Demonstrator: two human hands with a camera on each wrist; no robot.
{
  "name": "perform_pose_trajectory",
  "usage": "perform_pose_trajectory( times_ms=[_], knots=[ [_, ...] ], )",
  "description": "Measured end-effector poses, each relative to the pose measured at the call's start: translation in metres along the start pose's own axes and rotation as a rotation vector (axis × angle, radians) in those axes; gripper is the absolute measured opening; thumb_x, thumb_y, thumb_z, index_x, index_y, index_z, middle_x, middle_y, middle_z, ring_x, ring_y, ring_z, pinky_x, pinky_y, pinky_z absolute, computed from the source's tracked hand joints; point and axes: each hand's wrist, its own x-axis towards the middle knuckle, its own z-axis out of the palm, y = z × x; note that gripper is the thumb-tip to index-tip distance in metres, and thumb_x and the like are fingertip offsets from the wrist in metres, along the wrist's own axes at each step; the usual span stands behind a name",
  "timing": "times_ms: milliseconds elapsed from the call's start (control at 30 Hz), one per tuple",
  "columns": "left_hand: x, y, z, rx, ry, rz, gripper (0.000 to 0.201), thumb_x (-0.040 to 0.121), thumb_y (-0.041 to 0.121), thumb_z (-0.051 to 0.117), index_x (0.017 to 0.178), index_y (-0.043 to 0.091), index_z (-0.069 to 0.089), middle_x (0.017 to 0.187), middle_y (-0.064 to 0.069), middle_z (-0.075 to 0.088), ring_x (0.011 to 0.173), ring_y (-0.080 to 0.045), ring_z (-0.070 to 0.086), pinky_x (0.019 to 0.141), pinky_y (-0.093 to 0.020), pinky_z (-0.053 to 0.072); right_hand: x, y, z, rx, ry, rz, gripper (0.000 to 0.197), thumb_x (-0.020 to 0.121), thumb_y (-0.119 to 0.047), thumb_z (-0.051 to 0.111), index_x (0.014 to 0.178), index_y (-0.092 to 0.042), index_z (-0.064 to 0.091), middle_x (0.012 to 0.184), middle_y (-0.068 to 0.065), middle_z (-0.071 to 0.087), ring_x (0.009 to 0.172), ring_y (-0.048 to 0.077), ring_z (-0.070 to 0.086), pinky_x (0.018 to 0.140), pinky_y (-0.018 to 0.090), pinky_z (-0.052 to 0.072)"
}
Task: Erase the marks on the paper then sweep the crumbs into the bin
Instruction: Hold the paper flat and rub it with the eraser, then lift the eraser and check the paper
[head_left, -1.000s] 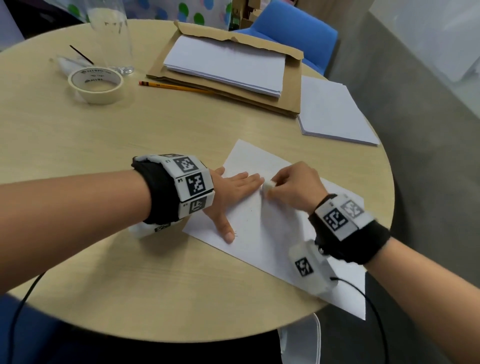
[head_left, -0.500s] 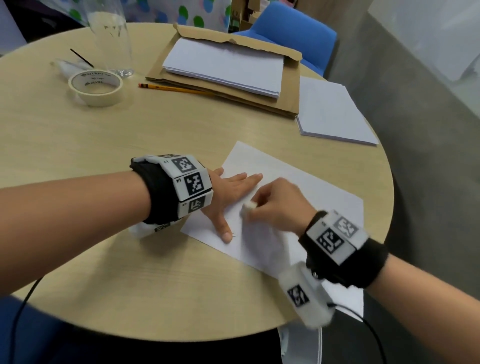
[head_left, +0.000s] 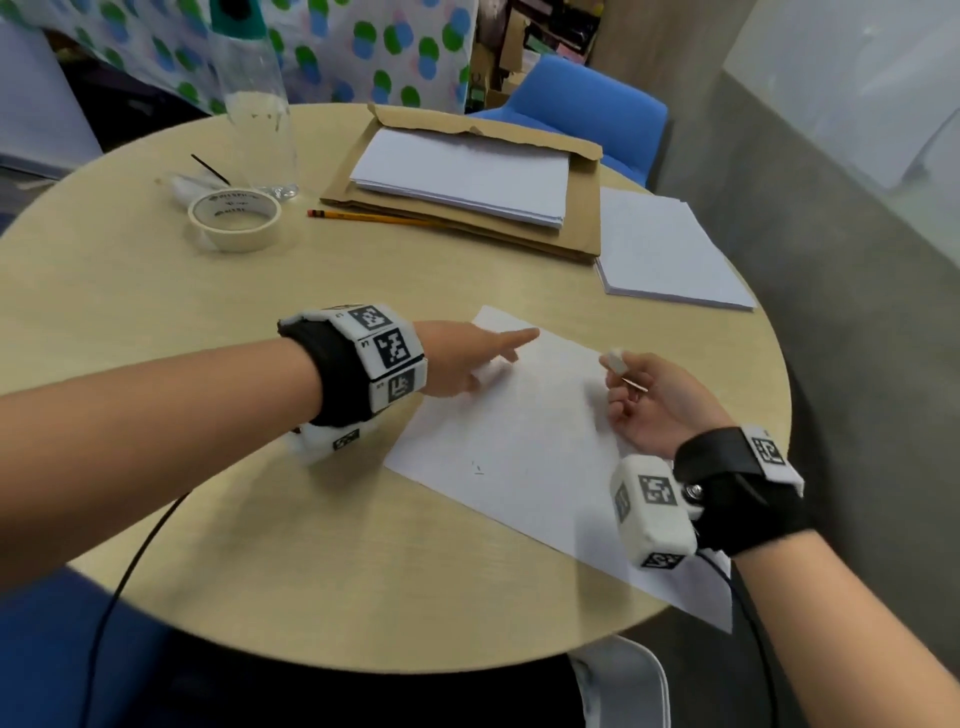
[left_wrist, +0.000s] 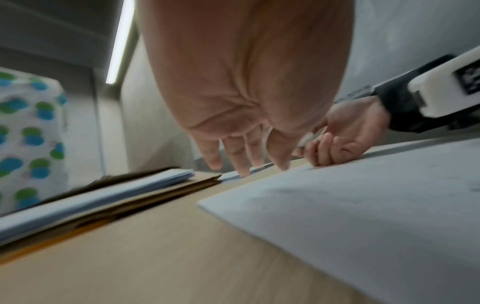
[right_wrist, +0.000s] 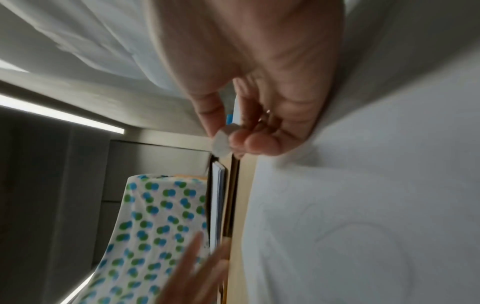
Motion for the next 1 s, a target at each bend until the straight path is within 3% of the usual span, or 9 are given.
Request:
perform_pose_trajectory(
  times_ms=[133, 200, 267, 400, 567, 667, 833, 933, 1000],
  knots=[
    [-0.014, 0.027, 0.003, 0.296, 0.147, 0.138, 0.063, 0.101, 0.021, 0.033, 0.15, 0.022, -0.006, 0.159, 0.004, 0.006, 0.146, -0.017, 0.01, 0.118, -0.034, 0.007, 0.003, 0.01, -0.012, 0.169, -0.043, -0.027, 0.019, 0.061, -0.015, 0.064, 0.076, -0.005, 0.068, 0.062, 0.0, 0.047, 0.042, 0.009, 0.042, 0.04, 0.013, 0.037],
    [-0.025, 0.047, 0.018, 0.399, 0.065, 0.3, 0.062, 0.102, 0.03, 0.027, 0.149, 0.019, -0.012, 0.159, 0.003, -0.01, 0.146, -0.014, -0.006, 0.117, -0.034, -0.005, 0.006, 0.013, -0.018, 0.25, -0.133, -0.045, 0.042, 0.028, -0.015, 0.077, 0.067, -0.002, 0.072, 0.056, 0.001, 0.05, 0.039, 0.01, 0.043, 0.041, 0.013, 0.039],
    [-0.035, 0.064, 0.039, 0.422, -0.094, 0.404, 0.066, 0.1, 0.04, 0.023, 0.148, 0.019, -0.016, 0.157, 0.002, -0.018, 0.145, -0.015, -0.014, 0.117, -0.037, -0.008, 0.008, 0.014, -0.024, 0.298, -0.207, -0.052, 0.055, 0.014, -0.014, 0.082, 0.066, -0.001, 0.073, 0.053, 0.001, 0.05, 0.039, 0.011, 0.043, 0.042, 0.014, 0.039],
    [-0.051, 0.054, 0.06, 0.363, -0.411, 0.35, 0.074, 0.096, 0.053, 0.025, 0.147, 0.022, -0.018, 0.155, 0.006, -0.024, 0.144, -0.014, -0.018, 0.116, -0.039, -0.011, 0.009, 0.015, -0.03, 0.338, -0.275, -0.039, 0.056, 0.015, -0.012, 0.084, 0.069, -0.001, 0.072, 0.054, 0.0, 0.048, 0.04, 0.012, 0.039, 0.043, 0.016, 0.038],
    [-0.045, -0.005, 0.031, 0.352, -0.255, -0.228, 0.079, 0.092, 0.062, 0.013, 0.146, 0.016, -0.022, 0.154, -0.002, -0.028, 0.144, -0.015, -0.02, 0.114, -0.044, -0.015, 0.007, 0.017, -0.031, 0.339, -0.277, -0.052, 0.054, 0.016, -0.011, 0.083, 0.069, -0.001, 0.072, 0.054, -0.001, 0.045, 0.04, 0.011, 0.039, 0.042, 0.017, 0.038],
    [-0.04, 0.012, 0.033, 0.302, -0.165, -0.107, 0.078, 0.092, 0.062, 0.012, 0.145, 0.018, -0.023, 0.152, 0.001, -0.032, 0.143, -0.015, -0.023, 0.114, -0.043, -0.018, 0.006, 0.016, -0.03, 0.347, -0.292, -0.053, 0.055, 0.015, -0.011, 0.084, 0.067, -0.001, 0.072, 0.053, -0.001, 0.046, 0.039, 0.011, 0.039, 0.041, 0.017, 0.039],
    [-0.035, 0.06, 0.053, 0.186, -0.332, 0.193, 0.07, 0.095, 0.058, 0.014, 0.146, 0.026, -0.021, 0.153, 0.008, -0.028, 0.143, -0.01, -0.022, 0.117, -0.039, -0.015, 0.01, 0.016, -0.034, 0.342, -0.312, -0.033, 0.055, 0.016, -0.012, 0.084, 0.069, -0.002, 0.073, 0.054, -0.001, 0.046, 0.04, 0.011, 0.039, 0.041, 0.019, 0.039],
    [-0.025, 0.034, 0.043, 0.217, -0.366, 0.127, 0.065, 0.098, 0.051, 0.013, 0.146, 0.025, -0.021, 0.154, 0.007, -0.027, 0.143, -0.011, -0.022, 0.115, -0.036, -0.015, 0.012, 0.017, -0.038, 0.347, -0.326, -0.016, 0.055, 0.017, -0.012, 0.084, 0.07, -0.003, 0.073, 0.055, -0.001, 0.046, 0.041, 0.011, 0.038, 0.04, 0.02, 0.039],
    [-0.025, 0.001, 0.031, 0.193, -0.326, -0.094, 0.065, 0.098, 0.05, 0.011, 0.145, 0.022, -0.023, 0.154, 0.003, -0.028, 0.143, -0.013, -0.021, 0.115, -0.038, -0.014, 0.013, 0.016, -0.039, 0.351, -0.341, -0.005, 0.054, 0.018, -0.012, 0.083, 0.07, -0.003, 0.073, 0.056, -0.001, 0.045, 0.042, 0.011, 0.038, 0.04, 0.02, 0.039]
  ],
)
